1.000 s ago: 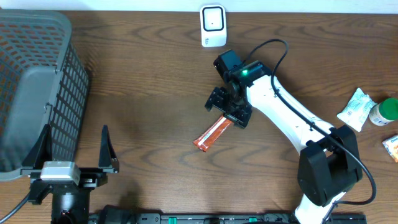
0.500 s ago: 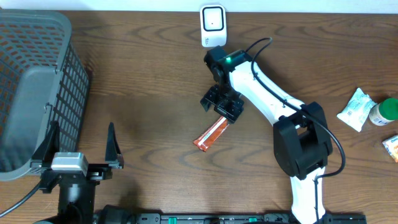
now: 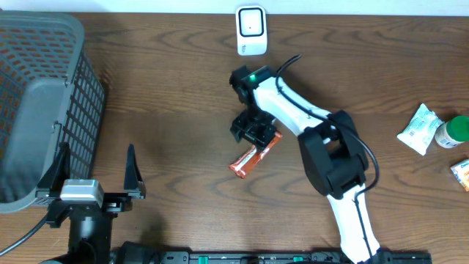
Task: Scan the item barcode
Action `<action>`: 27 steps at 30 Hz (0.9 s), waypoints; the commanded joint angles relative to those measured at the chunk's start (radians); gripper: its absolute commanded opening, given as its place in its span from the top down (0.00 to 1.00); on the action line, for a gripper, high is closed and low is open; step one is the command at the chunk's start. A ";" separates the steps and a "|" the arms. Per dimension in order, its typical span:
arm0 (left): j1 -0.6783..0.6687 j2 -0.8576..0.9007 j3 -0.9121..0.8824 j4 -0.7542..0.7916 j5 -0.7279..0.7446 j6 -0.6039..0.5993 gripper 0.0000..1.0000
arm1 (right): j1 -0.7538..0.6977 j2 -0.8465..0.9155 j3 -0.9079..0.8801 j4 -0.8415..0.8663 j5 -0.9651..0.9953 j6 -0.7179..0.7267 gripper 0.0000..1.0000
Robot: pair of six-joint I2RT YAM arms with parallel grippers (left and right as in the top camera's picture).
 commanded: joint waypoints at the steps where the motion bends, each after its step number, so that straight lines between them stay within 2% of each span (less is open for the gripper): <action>1: 0.004 0.002 -0.008 0.004 -0.008 0.005 0.02 | -0.002 0.039 0.011 -0.001 0.027 0.014 0.41; 5: 0.004 0.002 -0.008 0.004 -0.008 0.005 0.02 | -0.004 0.045 0.010 -0.042 0.110 0.047 0.50; 7: 0.004 0.002 -0.008 0.003 -0.008 0.005 0.02 | -0.005 0.045 0.010 -0.050 0.142 0.047 0.48; 10: 0.004 0.002 -0.008 -0.004 -0.008 0.005 0.02 | -0.010 0.045 0.011 -0.052 0.148 0.047 0.39; 13: 0.004 0.002 -0.008 -0.006 -0.008 0.005 0.02 | -0.022 0.045 0.011 -0.054 0.148 0.047 0.38; 15: 0.004 0.002 -0.008 -0.006 -0.008 0.005 0.02 | -0.032 0.045 0.011 -0.063 0.162 0.048 0.44; 19: 0.004 0.002 -0.008 -0.007 -0.008 0.005 0.02 | -0.038 0.045 0.008 -0.095 0.229 0.100 0.47; 23: 0.004 0.002 -0.008 -0.006 -0.008 0.005 0.02 | -0.034 0.046 0.008 -0.095 0.241 0.101 0.67; 25: 0.004 0.002 -0.008 -0.006 -0.008 0.005 0.02 | -0.025 0.046 0.008 -0.094 0.241 0.104 0.69; 27: 0.004 0.002 -0.008 -0.007 -0.008 0.005 0.02 | -0.012 0.046 0.008 -0.086 0.241 0.104 0.66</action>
